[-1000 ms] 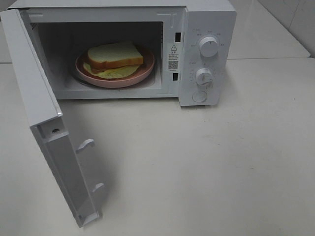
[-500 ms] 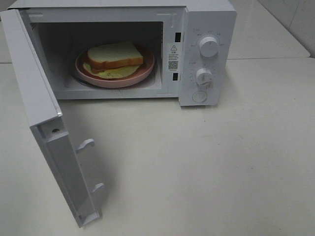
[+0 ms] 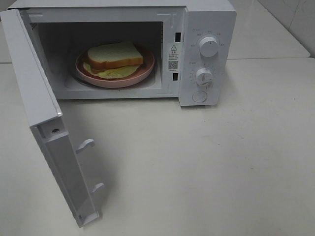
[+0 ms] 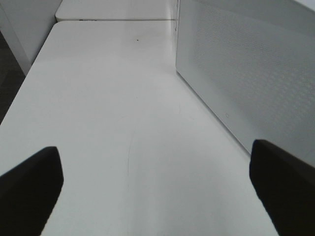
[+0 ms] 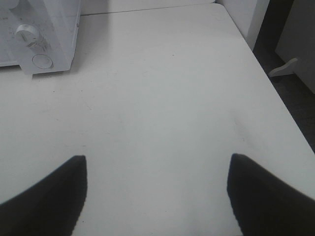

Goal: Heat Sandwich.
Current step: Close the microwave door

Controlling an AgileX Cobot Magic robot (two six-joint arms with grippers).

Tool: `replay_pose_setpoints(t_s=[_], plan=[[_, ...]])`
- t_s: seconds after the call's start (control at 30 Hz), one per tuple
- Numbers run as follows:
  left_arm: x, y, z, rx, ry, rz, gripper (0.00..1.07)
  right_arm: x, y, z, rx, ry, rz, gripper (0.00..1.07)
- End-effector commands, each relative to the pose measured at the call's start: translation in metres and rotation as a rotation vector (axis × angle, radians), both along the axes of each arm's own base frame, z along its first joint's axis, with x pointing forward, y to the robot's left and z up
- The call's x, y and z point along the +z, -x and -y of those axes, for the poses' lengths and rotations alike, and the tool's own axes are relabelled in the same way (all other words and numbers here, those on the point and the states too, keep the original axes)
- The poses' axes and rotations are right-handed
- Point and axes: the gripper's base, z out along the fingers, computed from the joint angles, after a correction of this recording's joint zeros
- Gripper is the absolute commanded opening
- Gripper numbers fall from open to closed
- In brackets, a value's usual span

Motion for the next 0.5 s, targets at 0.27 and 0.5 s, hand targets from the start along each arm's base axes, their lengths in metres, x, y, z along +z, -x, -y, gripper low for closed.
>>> replay_pose_setpoints(t_s=[0.27,0.5], plan=[[0.019,-0.028,-0.003,0.019,0.037,-0.001,0.85,0.000,0.003,0.000,-0.004,-0.001,0.033,0.75],[0.025,-0.054,-0.007,0.035,0.032,0.027,0.52,0.000,0.003,0.000,-0.004,-0.001,0.033,0.75]])
